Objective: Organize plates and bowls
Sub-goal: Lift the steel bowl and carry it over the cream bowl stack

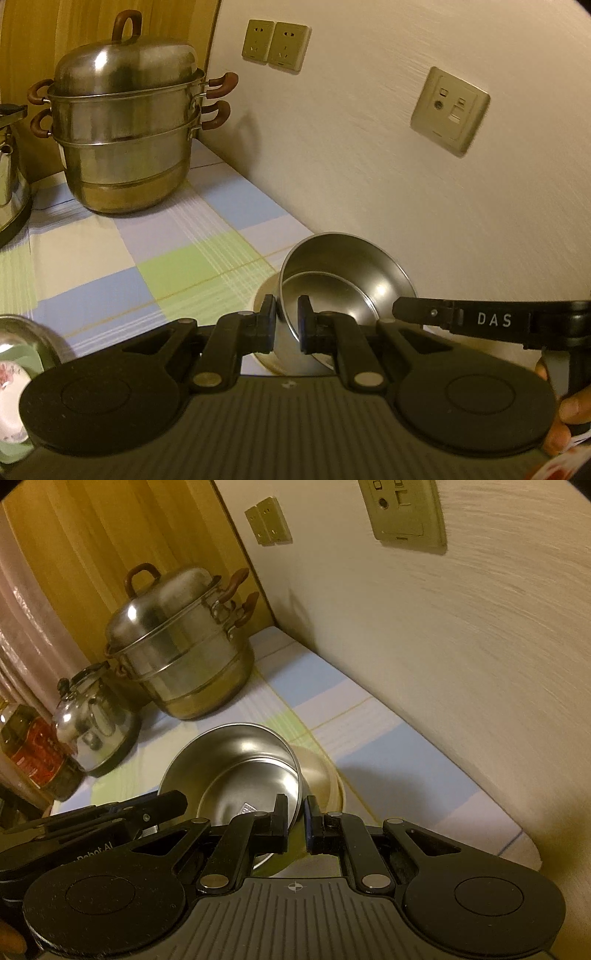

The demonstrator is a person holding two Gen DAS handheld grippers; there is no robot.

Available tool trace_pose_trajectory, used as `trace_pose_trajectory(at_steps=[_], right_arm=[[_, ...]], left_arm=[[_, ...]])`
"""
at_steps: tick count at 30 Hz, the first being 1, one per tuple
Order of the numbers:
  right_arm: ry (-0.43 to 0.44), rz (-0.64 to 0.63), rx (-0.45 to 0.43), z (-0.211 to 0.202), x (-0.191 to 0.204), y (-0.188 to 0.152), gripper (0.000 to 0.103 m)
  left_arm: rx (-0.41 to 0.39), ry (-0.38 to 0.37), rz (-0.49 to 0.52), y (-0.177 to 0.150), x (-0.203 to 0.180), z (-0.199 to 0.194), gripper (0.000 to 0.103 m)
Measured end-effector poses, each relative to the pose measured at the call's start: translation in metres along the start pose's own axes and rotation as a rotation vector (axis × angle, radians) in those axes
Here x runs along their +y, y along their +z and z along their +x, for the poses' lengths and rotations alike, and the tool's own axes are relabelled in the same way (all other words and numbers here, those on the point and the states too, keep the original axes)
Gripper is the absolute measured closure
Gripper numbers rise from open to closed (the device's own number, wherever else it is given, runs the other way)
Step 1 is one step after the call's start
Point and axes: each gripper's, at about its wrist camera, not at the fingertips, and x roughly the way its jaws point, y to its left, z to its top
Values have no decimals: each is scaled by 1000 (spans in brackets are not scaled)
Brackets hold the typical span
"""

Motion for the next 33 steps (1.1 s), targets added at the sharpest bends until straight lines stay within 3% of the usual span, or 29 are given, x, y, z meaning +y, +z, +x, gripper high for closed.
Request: trace_pose_trajectory(at_steps=[8,33], right_arm=[[-3,8,13,21,-4,15,94],[-26,41,82,57,-17,12,94]], left_arm=[[13,1,-2,7,8,21,93],[96,1,-13,1,15,57,93]])
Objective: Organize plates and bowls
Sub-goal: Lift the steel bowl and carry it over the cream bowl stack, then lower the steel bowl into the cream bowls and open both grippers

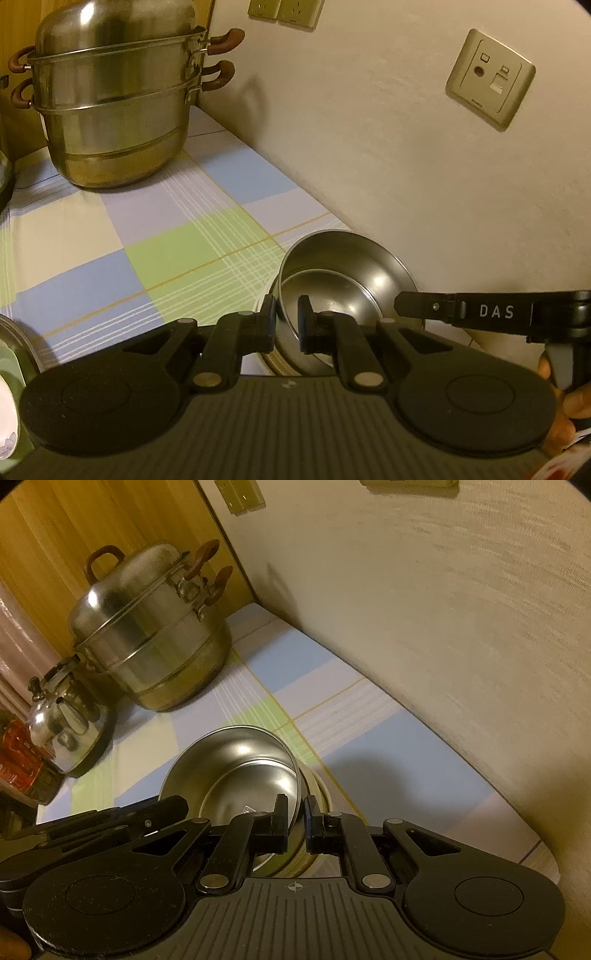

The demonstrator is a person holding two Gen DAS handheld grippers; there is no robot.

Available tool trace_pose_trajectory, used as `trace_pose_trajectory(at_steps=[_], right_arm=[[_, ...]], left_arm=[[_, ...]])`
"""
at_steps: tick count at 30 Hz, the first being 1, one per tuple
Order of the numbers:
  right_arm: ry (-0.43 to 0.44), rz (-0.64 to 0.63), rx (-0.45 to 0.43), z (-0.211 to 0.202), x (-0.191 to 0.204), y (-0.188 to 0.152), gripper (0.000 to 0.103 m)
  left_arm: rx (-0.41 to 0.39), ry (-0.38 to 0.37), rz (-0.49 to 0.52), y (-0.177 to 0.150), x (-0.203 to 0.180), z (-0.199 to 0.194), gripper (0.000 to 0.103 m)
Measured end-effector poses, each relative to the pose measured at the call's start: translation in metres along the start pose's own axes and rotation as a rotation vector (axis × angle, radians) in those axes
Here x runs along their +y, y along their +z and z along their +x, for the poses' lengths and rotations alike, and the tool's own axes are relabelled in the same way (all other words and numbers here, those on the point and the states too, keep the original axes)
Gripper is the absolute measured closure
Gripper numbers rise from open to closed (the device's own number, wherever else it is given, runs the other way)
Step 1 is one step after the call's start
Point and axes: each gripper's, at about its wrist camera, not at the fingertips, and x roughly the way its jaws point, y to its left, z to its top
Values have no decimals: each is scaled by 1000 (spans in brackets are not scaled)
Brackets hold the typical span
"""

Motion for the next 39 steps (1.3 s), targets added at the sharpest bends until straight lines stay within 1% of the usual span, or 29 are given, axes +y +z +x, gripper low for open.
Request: trace_pose_trajectory(at_steps=[7,11,19,26,32,33,35,36,37,39], right_arm=[[-3,5,14,8,-3,1,94],[-5,-4,7,9,-2,2,94],[-6,17,4,9,-4,2,94],[10,46,19,3,-6,-1,94],[36,46,0,-12,-5,-10,91],[45,44,-6,-16,-5,-12,89],[59,38,-15,-23,-2,-17,78],[65,34,-20,-27,-1,-21,66],[70,29,-25,-31,0,-23,57],[80,15,-32,-40,2,-31,53]], left_arm=[[16,6,2,-2,1,7,93],[27,2,-1,-2,3,10,93],[18,-9,6,-1,4,8,93],[-2,-7,24,0,1,-7,92],[-26,2,32,-6,-3,-32,92],[-30,7,34,-8,-5,-37,92],[-35,19,39,-12,-6,-47,90],[-37,22,40,-15,-7,-53,85],[-38,26,38,-18,-8,-59,83],[-43,34,34,-26,-9,-69,81]])
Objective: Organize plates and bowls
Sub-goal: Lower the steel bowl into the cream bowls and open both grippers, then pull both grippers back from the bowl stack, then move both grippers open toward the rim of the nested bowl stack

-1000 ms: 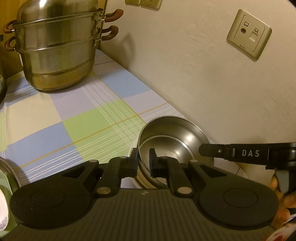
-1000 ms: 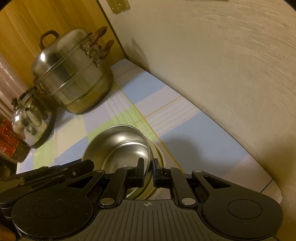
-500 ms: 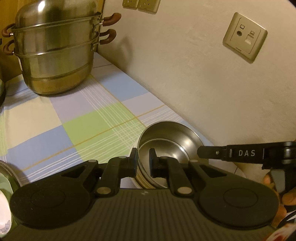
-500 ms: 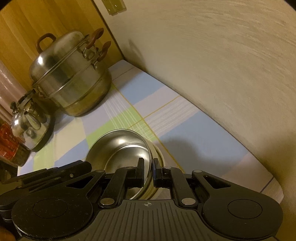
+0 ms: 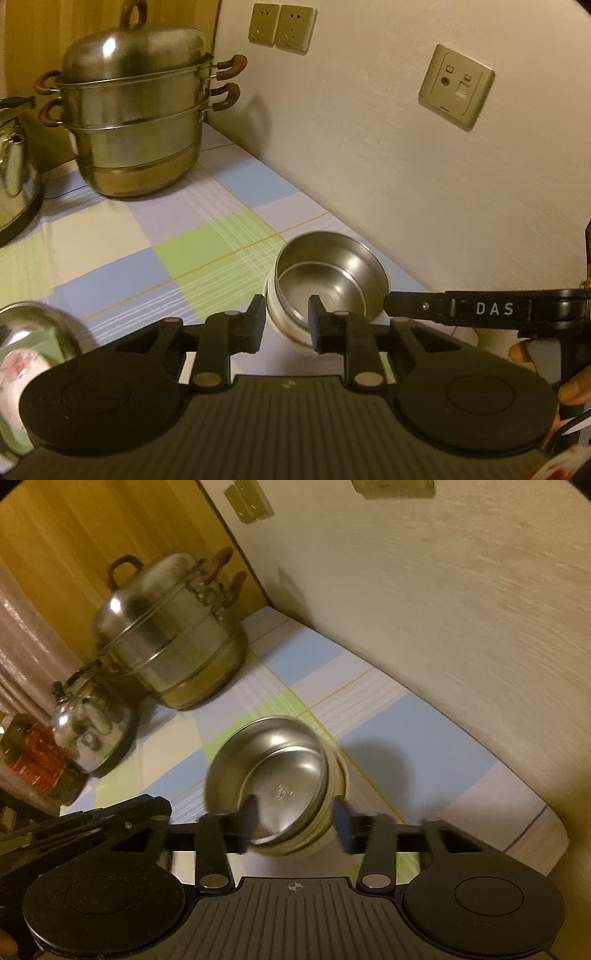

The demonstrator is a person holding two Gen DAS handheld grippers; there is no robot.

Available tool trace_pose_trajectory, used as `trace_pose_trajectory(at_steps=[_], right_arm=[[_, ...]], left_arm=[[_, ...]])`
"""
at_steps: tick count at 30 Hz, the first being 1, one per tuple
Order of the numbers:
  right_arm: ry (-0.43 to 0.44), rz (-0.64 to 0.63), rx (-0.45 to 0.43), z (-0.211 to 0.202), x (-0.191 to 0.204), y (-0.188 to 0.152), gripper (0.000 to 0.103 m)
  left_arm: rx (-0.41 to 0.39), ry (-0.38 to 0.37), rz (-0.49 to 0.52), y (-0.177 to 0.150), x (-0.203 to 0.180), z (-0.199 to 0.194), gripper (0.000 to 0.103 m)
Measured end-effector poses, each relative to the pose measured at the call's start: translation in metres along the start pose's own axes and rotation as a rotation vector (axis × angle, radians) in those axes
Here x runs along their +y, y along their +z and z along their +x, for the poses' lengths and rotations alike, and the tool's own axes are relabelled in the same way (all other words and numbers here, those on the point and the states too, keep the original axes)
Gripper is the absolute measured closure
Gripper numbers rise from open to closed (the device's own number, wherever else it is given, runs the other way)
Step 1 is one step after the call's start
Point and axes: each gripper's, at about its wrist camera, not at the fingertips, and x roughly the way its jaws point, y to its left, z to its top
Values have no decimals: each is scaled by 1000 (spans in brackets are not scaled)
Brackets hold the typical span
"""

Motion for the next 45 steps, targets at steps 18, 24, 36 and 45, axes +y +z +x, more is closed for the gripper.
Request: trace_pose_trajectory(at_steps=[18,24,36,45], right_arm=[[49,-108,20,-83,8,-89,29],[56,-137,40,-101,10,-117,28],[74,-203,50,-128,15,-152,28],[69,-215,63,-133,14,-161,28]], left_arm=[[22,93,-54,-89,-30,-91,76],[30,118,-79,-117,-42,-113,76],[18,158,-119,-151,-61,-147,76],[21,155,-115,-157,-70,-153,76]])
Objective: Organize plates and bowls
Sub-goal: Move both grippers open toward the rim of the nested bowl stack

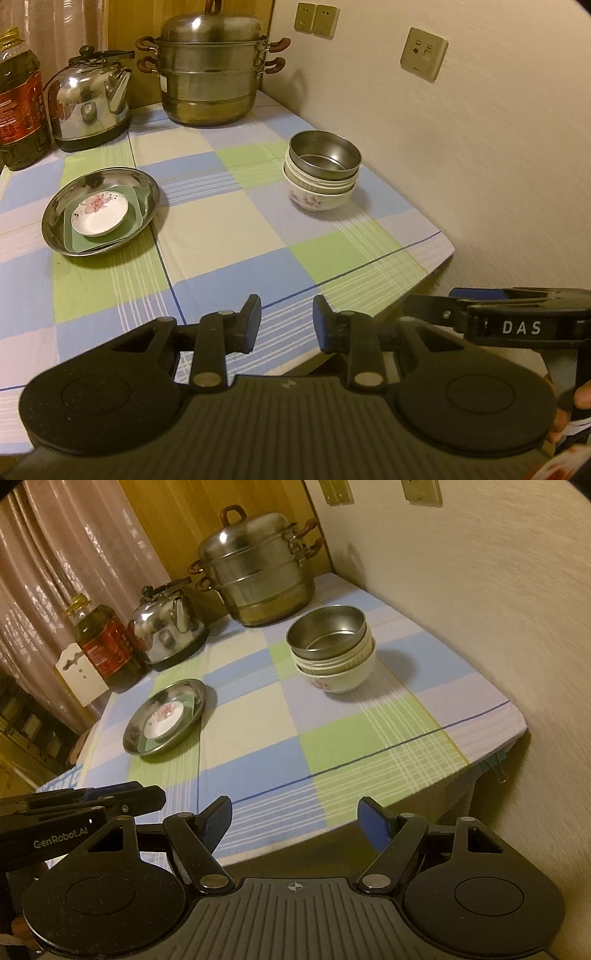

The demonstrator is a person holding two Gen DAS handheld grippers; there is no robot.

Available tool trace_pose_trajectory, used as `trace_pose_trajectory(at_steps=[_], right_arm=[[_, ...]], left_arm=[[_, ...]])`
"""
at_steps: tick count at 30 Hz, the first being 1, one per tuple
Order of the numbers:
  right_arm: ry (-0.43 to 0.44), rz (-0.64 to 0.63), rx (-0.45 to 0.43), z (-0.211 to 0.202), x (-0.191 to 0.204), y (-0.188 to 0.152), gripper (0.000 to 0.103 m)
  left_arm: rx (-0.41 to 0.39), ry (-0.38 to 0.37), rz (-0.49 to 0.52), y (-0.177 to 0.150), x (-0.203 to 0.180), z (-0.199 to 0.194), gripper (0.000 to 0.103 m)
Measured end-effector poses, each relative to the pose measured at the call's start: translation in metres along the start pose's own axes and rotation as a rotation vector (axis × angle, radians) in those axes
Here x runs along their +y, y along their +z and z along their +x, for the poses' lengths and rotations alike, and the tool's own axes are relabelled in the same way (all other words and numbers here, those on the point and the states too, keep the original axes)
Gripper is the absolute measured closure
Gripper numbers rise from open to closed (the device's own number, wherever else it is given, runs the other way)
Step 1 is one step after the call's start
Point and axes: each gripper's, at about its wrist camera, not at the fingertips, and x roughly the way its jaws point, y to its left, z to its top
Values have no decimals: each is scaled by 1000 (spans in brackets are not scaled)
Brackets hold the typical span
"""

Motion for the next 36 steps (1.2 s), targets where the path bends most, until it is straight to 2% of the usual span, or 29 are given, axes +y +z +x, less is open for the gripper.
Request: trace_pose_trajectory(at_steps=[9,14,23,29,36], right_arm=[[-5,9,11,13,-1,9,28],[-21,6,28,32,0,20,28],[-87,94,3,68,-15,58,28],[-160,157,-61,81,-27,86,29],[-193,169,-134,89,-39,110,44]], left_arm=[[22,-9,2,6,9,15,76],[32,-22,5,21,23,32,76],[30,-75,64,70,45,75,77],[28,-129,112,107,53,108,78],[24,-172,125,140,49,142,78]])
